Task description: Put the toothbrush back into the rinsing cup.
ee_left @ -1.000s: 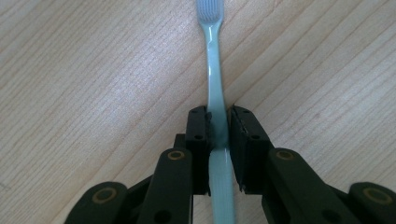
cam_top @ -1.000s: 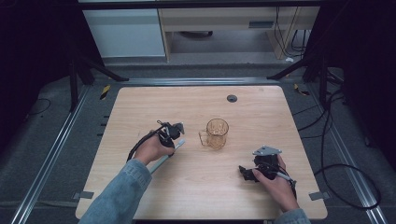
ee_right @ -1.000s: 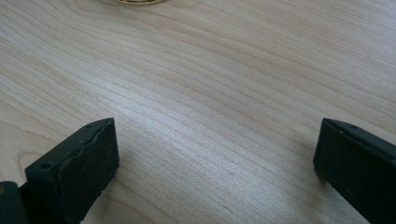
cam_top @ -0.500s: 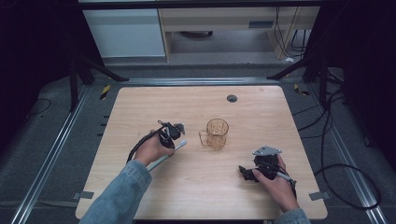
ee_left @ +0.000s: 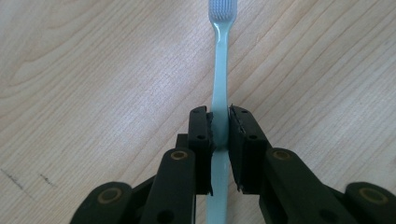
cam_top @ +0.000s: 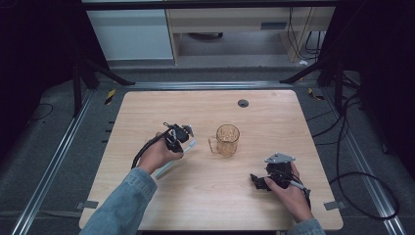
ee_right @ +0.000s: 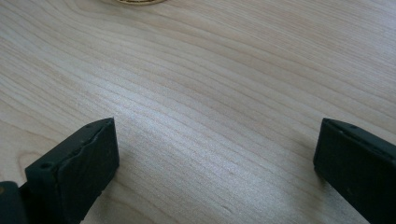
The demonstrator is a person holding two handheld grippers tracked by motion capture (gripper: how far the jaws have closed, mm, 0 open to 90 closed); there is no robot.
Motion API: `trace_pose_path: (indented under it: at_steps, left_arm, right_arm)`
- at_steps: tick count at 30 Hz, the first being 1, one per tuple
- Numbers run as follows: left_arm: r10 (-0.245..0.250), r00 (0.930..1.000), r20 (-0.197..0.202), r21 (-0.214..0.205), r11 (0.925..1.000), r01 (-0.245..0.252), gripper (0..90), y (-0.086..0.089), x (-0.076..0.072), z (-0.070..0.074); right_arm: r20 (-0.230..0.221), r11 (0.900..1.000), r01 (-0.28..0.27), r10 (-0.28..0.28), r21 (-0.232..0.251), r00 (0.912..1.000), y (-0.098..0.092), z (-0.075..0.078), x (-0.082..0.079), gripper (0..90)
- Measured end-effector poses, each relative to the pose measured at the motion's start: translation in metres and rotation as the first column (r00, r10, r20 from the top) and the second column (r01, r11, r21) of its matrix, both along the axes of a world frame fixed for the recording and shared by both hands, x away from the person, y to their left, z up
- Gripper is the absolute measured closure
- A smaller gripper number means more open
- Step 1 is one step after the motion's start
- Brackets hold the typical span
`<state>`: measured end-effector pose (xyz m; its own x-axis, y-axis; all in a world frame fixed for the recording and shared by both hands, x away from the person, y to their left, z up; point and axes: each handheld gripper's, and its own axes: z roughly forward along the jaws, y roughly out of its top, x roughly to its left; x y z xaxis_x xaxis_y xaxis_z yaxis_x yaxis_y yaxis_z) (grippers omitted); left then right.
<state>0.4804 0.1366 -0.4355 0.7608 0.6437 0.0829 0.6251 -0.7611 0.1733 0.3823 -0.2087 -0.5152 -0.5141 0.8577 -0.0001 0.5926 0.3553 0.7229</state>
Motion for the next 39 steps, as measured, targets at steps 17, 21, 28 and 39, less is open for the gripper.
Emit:
trace_pose_path:
  at_steps: [17,21,28,39]
  left_arm:
    - [-0.004,0.9951,0.099,-0.071,0.9974,0.011,78.9,-0.002,-0.004,0.032]
    - [-0.007,0.9919,0.127,-0.106,0.9942,0.021,78.9,-0.004,-0.006,0.04]
    - [0.015,0.9847,0.173,-0.191,0.9815,0.018,78.9,-0.005,-0.008,0.05]
    - [0.032,0.9654,0.259,-0.312,0.9487,0.052,78.9,-0.017,-0.016,0.068]
  right_arm:
    - [-0.001,1.0,0.0,0.0,0.0,1.0,0.0,0.0,0.0,0.4]
    - [0.0,1.0,0.0,0.0,0.0,1.0,0.0,0.0,0.0,0.4]
    - [-0.001,1.0,0.0,0.0,0.0,1.0,0.0,0.0,0.0,0.4]
    - [-0.001,1.0,-0.001,0.001,0.0,1.0,0.0,0.0,0.0,0.4]
